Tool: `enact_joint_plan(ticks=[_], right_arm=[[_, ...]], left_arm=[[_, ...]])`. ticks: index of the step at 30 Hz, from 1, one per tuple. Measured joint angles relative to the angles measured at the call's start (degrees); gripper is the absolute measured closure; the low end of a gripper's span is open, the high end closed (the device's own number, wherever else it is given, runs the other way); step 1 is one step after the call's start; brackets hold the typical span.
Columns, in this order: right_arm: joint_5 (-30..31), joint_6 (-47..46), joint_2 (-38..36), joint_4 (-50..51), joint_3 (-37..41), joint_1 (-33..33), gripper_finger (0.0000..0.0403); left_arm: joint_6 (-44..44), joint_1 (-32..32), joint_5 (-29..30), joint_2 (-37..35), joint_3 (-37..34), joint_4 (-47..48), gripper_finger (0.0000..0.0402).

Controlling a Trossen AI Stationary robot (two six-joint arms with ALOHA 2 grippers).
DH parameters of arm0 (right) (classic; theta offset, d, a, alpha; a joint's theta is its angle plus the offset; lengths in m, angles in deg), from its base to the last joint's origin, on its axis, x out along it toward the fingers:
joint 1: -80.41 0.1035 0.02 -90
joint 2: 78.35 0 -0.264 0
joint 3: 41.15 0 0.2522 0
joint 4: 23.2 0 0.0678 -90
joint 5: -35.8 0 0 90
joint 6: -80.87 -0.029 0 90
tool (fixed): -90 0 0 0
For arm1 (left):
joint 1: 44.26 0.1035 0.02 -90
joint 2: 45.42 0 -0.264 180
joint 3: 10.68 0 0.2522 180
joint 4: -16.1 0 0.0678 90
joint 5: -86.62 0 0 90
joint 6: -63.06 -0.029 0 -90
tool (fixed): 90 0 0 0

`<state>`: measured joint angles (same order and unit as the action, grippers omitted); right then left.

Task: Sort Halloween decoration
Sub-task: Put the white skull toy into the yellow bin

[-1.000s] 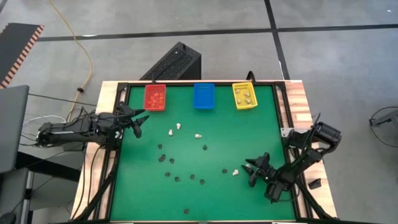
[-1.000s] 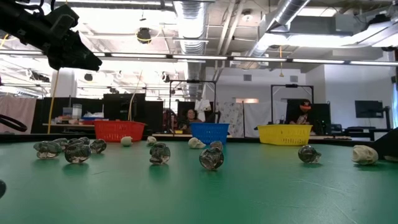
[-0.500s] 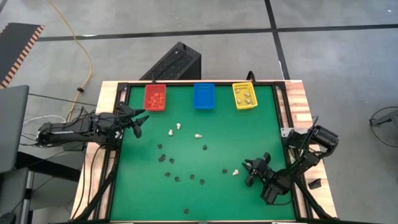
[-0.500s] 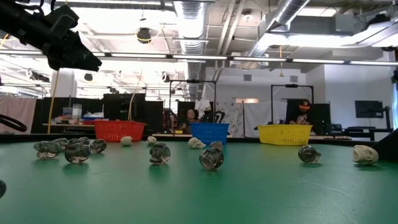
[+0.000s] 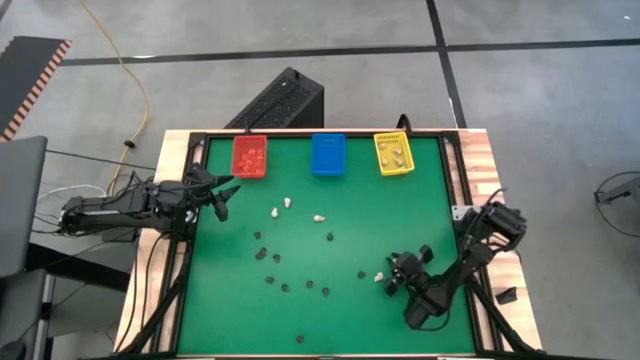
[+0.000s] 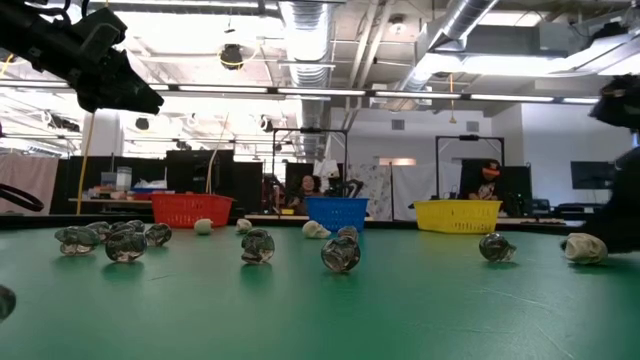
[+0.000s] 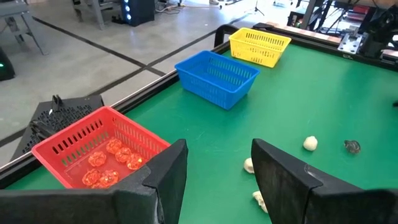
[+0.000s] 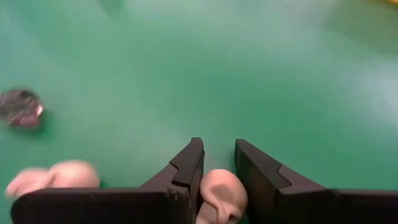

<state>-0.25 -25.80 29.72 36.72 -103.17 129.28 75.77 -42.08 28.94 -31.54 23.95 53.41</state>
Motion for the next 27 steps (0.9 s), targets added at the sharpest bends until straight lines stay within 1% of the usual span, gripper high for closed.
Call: enact_joint_plan(ticks=[7, 10, 16, 27], right_arm=[[1.1, 0.5, 0.0, 2.9, -0.5, -5.4, 0.0293], [3.7, 2.0, 0.0, 3.4, -0.5, -8.6, 0.0293], [7.7, 2.4, 0.0, 8.5, -0.5, -16.6, 0.0293], [15.8, 2.3, -0.5, 8.3, -0.5, -30.2, 0.0293]], left_arm=[[0.0, 0.0, 0.0, 0.0, 0.0, -0.1, 0.0233], [0.0, 0.0, 0.0, 0.0, 0.0, -0.1, 0.0233], [0.0, 0.0, 0.0, 0.0, 0.0, -0.1, 0.0233], [0.0, 0.0, 0.0, 0.0, 0.0, -0.1, 0.0233]])
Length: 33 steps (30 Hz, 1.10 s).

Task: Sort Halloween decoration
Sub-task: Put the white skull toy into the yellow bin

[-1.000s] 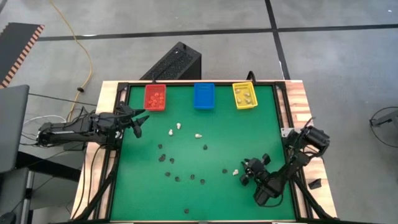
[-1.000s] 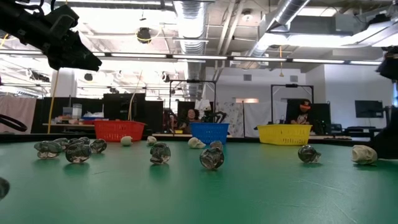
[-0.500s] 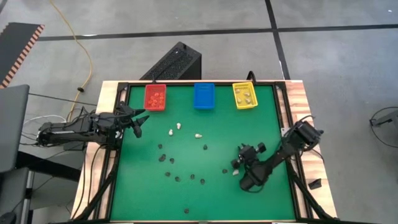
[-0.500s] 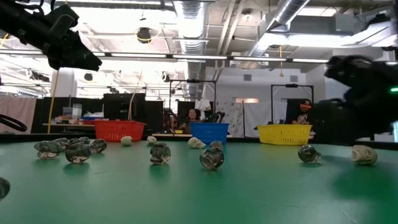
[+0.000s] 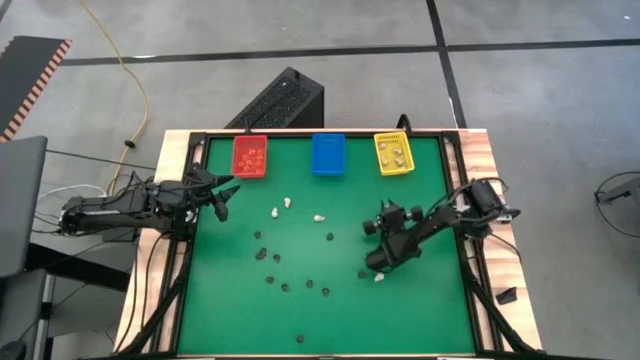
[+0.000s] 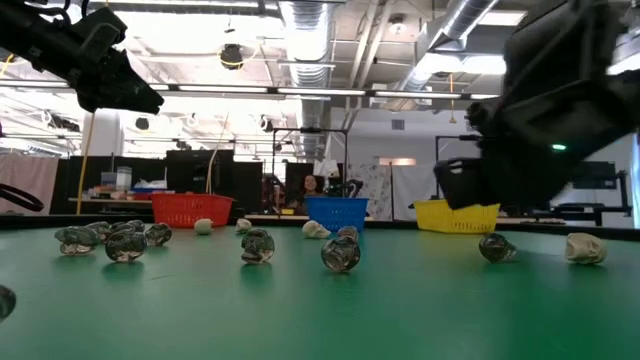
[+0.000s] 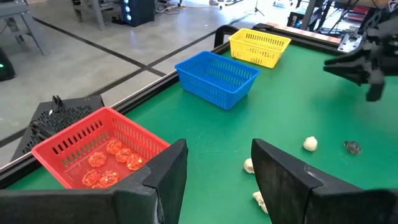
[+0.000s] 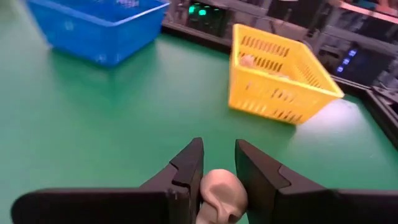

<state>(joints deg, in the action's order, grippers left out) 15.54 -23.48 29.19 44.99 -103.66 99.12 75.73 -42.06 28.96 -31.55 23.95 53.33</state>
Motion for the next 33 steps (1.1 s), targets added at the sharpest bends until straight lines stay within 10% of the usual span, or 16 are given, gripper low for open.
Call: enact_joint_plan(ticks=[20, 33], right_arm=[[0.1, 62.7, -14.7, -26.6, -6.3, -17.0, 0.0293], [-22.3, 95.3, -26.5, -37.3, -6.3, -37.4, 0.0293]], left_arm=[[-1.0, 0.0, 0.0, 0.0, 0.0, 0.0, 0.0233], [-1.0, 0.0, 0.0, 0.0, 0.0, 0.1, 0.0233]])
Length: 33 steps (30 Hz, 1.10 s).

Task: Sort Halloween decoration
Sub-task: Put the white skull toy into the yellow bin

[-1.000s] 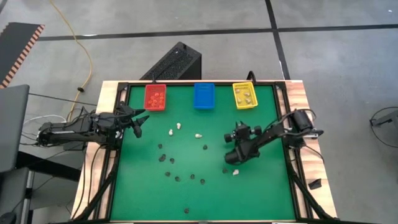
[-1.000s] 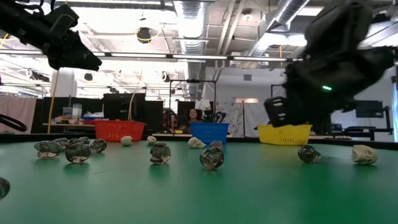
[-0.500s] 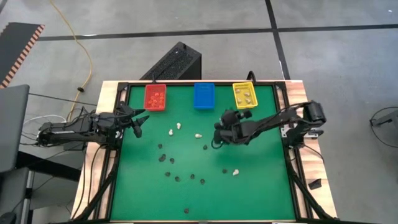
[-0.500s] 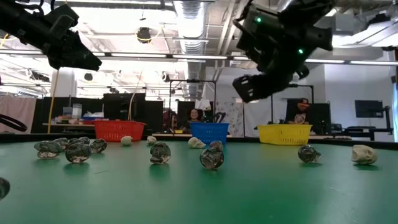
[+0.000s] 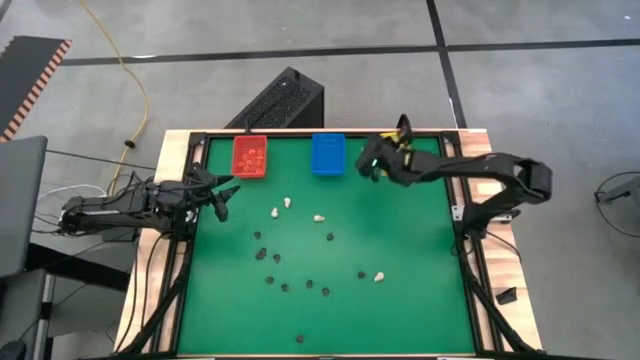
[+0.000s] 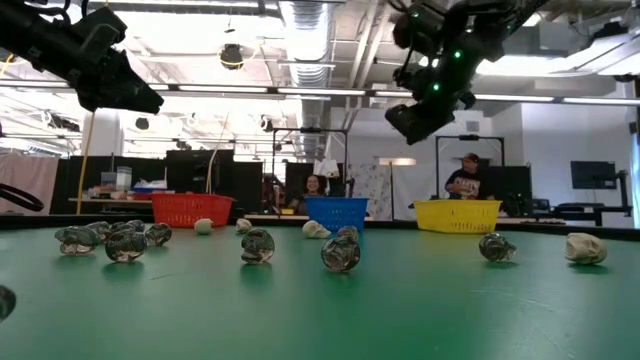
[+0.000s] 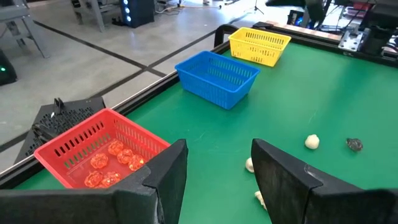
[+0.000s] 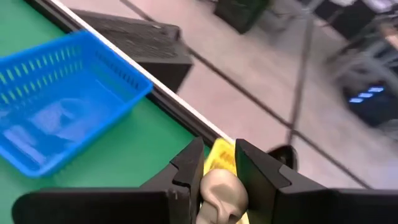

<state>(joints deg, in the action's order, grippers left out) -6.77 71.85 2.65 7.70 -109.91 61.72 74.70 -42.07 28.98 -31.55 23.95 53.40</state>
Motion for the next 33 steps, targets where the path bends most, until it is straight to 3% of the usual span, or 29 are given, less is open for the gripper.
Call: enact_joint_plan(ticks=[3, 9, 20, 27, 33], right_arm=[[-8.7, 3.3, -2.4, -3.0, 0.0, -5.1, 0.0293], [-12.3, 1.5, -3.6, -7.3, 4.2, -11.6, 0.0293], [-23.5, -3.1, -3.1, -38.0, 25.2, -16.9, 0.0293], [-29.0, -4.8, -3.0, -42.1, 28.5, -19.4, 0.0275], [-29.5, -5.1, -2.6, -41.0, 28.5, -20.1, 0.0252]], left_arm=[[0.0, 0.0, 0.0, 0.0, 0.0, 0.0, 0.0233], [0.0, 0.0, -0.1, 0.0, 0.0, 0.1, 0.0233], [0.0, 0.0, -0.2, 0.0, 0.0, 0.1, 0.0233], [0.0, 0.0, -0.1, 0.0, 0.0, 0.1, 0.0233], [0.0, 0.0, -0.1, 0.0, 0.0, 0.1, 0.0233]])
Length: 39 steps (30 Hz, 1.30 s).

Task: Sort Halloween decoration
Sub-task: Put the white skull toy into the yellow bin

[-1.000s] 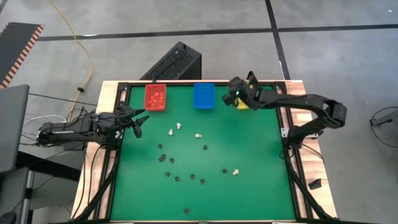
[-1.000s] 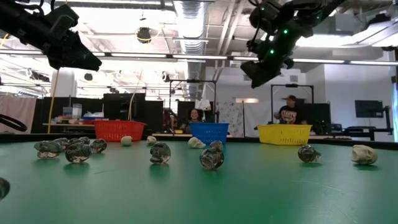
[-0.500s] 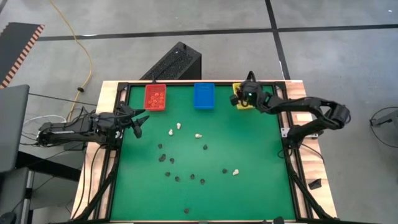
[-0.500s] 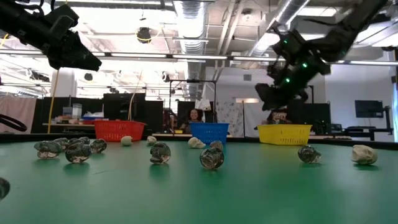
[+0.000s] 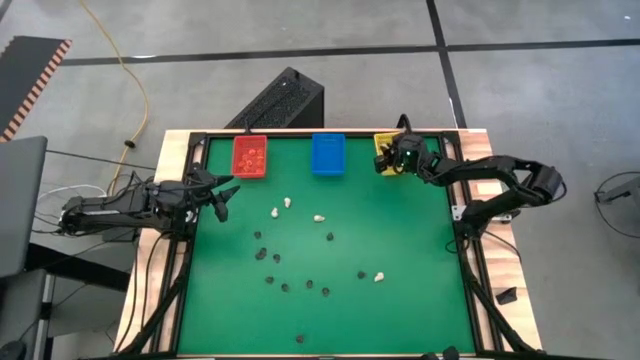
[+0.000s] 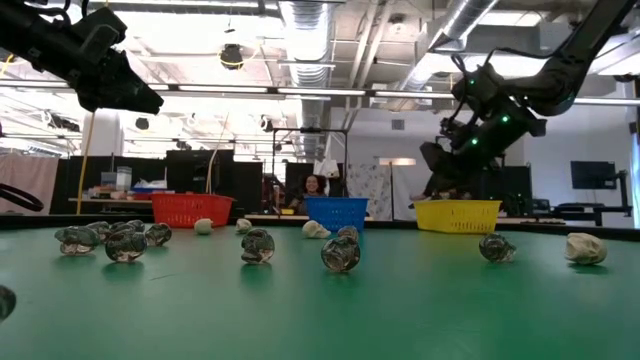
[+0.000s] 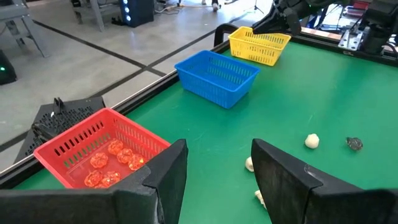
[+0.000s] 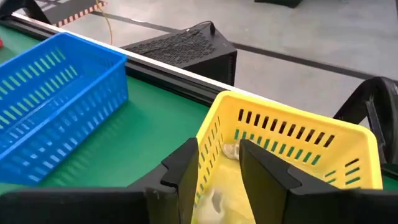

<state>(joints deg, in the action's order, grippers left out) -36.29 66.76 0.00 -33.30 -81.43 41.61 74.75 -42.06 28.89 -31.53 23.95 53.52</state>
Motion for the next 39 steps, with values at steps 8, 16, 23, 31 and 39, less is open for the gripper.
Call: enact_joint_plan(ticks=[8, 16, 23, 31, 39], right_arm=[[-0.1, 0.5, -0.2, -1.2, 0.0, 0.1, 0.0238], [-11.4, -0.9, -9.9, -5.2, -2.2, 1.1, 0.0174], [-34.8, -0.9, -24.2, 11.5, -2.2, 7.8, 0.0165], [-30.3, -7.6, -29.6, 29.7, 0.6, 34.2, 0.0173], [1.0, -15.4, -27.2, 11.8, 8.8, 63.5, 0.0174]], left_arm=[[0.0, 0.0, 0.0, 0.0, 0.0, 0.0, 0.0233], [0.0, 0.0, 0.0, 0.0, 0.0, 0.0, 0.0233], [0.0, 0.0, 0.0, 0.0, 0.0, 0.0, 0.0233], [0.0, 0.0, 0.1, 0.0, 0.0, 0.0, 0.0233], [0.1, 0.0, 0.0, 0.0, 0.0, 0.0, 0.0233]])
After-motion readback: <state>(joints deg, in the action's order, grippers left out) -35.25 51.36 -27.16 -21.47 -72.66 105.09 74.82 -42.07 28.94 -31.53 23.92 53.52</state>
